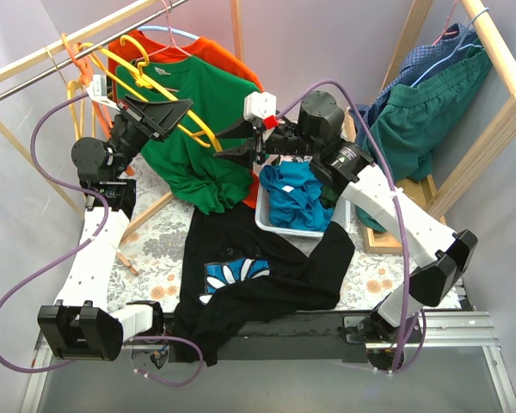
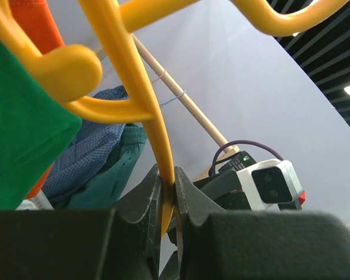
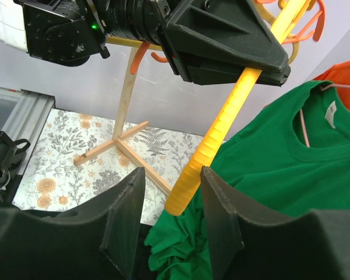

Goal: Remove the t-shirt from the hanger
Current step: Place the hanger at the clothesline.

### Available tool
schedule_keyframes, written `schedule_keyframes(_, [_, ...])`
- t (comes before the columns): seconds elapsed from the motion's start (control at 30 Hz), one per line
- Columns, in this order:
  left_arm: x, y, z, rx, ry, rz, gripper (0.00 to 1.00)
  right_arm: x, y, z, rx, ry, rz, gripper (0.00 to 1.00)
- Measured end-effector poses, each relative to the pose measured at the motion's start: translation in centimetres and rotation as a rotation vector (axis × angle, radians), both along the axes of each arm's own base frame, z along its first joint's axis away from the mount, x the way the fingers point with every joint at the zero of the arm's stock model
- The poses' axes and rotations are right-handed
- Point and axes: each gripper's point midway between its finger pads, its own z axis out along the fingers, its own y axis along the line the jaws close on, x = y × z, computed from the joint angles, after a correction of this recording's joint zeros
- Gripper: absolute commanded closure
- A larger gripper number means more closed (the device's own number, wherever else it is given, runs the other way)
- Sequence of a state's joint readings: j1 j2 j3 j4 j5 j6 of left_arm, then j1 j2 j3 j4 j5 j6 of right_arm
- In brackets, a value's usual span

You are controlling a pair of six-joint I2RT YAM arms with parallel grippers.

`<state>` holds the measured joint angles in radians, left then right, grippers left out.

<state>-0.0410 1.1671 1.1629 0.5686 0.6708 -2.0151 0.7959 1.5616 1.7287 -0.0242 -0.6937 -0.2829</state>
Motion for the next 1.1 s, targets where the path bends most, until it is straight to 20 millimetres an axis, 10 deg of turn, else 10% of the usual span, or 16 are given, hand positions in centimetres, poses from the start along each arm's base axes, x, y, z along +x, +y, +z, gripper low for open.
schedule_keyframes(0.3, [0.2,0.2,-0.9,0.006,0.007,0.007,1.0,2.0,2.0,-1.9,-0.023,0.068,-0.019,0.53])
schedule_keyframes(0.5, [0.1,0.3,-1.0,0.006,-0.006,0.012,1.0,2.7,2.5,-2.5,-0.027,0.1,-0.052,0.98])
schedule_keyframes(0.57, [-0.2,0.3,-0.7,0.006,-0.017,0.015,1.0,2.7,2.5,-2.2,-0.017,0.096,-0.056,0.99])
schedule_keyframes(0.77, [-0.5,0.2,-1.2,0.014,-0.003,0.005,0.49,2.4,2.1,-2.4,-0.016,0.113,-0.112,0.99])
schedule_keyframes(1.1, [-5.8,0.3,-0.1,0.06,-0.008,0.023,0.23,2.3,0.9,-1.1,0.015,0.148,-0.191,0.99])
